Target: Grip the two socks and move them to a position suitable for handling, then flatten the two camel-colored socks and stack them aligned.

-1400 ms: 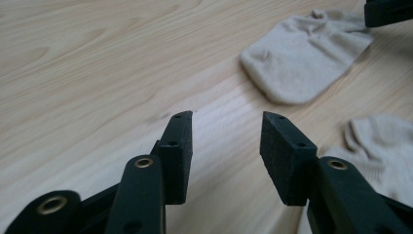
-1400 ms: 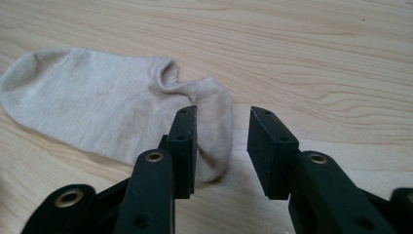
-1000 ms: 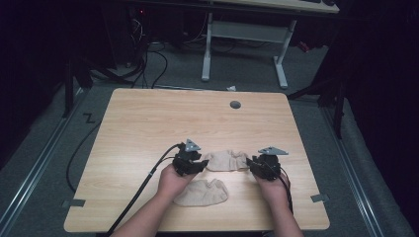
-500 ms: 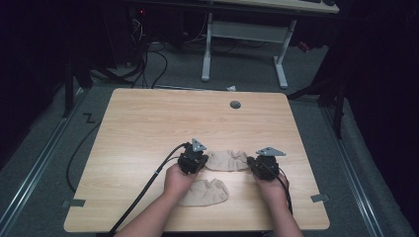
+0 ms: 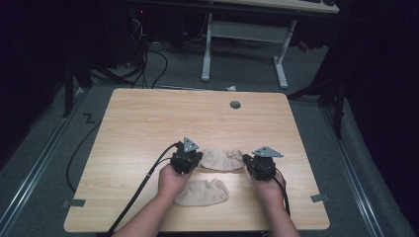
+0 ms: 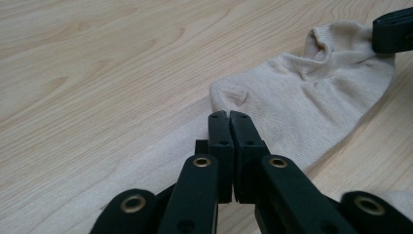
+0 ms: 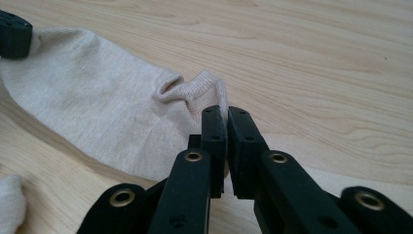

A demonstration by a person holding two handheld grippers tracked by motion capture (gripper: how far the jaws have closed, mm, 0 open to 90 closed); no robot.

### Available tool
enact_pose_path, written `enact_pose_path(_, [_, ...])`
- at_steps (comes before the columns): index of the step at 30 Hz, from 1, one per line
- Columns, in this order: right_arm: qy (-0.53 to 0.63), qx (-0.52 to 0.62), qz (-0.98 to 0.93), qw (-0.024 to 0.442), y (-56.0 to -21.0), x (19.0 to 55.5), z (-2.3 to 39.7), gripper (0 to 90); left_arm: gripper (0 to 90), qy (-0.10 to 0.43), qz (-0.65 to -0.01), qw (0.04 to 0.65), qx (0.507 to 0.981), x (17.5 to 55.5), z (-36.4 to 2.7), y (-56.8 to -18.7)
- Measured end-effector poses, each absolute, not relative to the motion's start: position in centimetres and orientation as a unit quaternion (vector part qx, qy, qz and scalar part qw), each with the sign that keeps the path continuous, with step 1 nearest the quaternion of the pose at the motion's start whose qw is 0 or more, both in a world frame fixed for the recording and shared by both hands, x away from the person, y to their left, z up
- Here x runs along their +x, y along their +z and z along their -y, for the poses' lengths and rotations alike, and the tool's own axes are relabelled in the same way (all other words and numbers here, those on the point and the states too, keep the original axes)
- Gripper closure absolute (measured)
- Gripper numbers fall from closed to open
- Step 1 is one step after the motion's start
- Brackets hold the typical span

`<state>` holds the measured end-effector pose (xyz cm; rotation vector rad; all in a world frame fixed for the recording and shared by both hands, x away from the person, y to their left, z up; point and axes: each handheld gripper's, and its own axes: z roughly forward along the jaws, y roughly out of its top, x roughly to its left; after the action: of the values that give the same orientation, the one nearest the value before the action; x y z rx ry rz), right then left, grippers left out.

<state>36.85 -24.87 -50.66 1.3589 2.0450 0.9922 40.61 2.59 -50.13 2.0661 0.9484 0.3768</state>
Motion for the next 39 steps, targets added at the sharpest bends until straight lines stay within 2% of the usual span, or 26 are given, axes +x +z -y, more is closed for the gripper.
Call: enact_pose_path(39, [0.396, 0.426, -0.771, 0.260, -48.2, 34.0, 20.4, 86.3, 88.5, 0.165, -0.386, 0.434, 0.797, 37.1, -8.8, -47.8])
